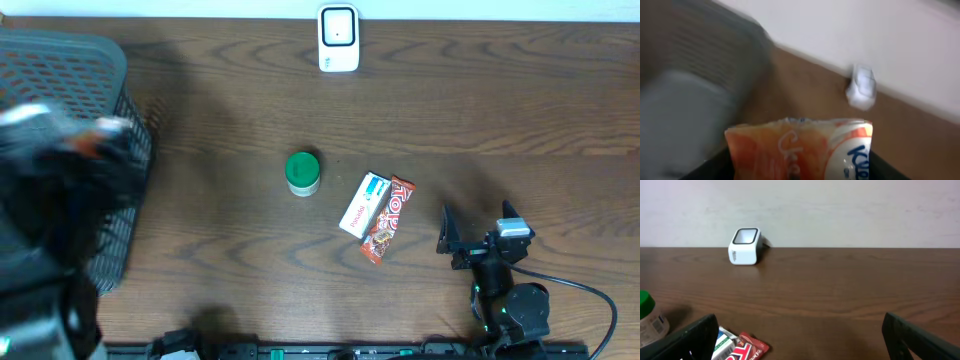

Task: Scan the item barcode

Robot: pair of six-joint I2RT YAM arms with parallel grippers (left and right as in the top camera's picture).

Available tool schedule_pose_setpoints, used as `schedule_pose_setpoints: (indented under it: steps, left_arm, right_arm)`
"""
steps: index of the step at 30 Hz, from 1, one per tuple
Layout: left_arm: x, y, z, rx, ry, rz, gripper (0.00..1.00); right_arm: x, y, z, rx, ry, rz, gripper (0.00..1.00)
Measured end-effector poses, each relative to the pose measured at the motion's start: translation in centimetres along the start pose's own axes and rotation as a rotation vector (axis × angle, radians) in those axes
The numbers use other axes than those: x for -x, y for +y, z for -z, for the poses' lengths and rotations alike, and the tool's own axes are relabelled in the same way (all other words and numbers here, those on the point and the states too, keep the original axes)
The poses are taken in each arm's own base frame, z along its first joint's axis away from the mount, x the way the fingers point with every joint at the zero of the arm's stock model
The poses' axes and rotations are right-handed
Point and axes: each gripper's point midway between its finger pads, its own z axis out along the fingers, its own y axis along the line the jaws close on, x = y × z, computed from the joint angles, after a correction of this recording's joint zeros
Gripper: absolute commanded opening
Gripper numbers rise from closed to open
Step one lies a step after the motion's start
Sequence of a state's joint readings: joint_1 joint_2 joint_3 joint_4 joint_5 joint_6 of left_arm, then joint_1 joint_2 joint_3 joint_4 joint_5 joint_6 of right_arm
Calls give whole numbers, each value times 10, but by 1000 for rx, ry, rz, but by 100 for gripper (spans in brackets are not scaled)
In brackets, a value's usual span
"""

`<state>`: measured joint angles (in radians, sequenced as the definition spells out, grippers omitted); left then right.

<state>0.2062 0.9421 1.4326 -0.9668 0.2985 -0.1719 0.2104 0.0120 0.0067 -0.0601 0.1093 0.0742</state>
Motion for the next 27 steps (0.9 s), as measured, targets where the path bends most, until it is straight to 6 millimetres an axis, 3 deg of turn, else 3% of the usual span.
schedule_pose_setpoints:
  steps: [5,10,19,27]
  left_arm:
    - [-82,-52,-45,-218,297,-284,62]
    - [-155,-75,-68,-364,509,-613,65]
    - [-209,-77,-125,-450,711,-778,65]
    - [-275,-76,-158,-614,970,-777,65]
  right_arm:
    - [0,0,0,0,0,0,99]
    - [0,0,0,1,0,0,99]
    - [0,0,0,1,0,0,99]
    - [0,0,0,1,0,0,99]
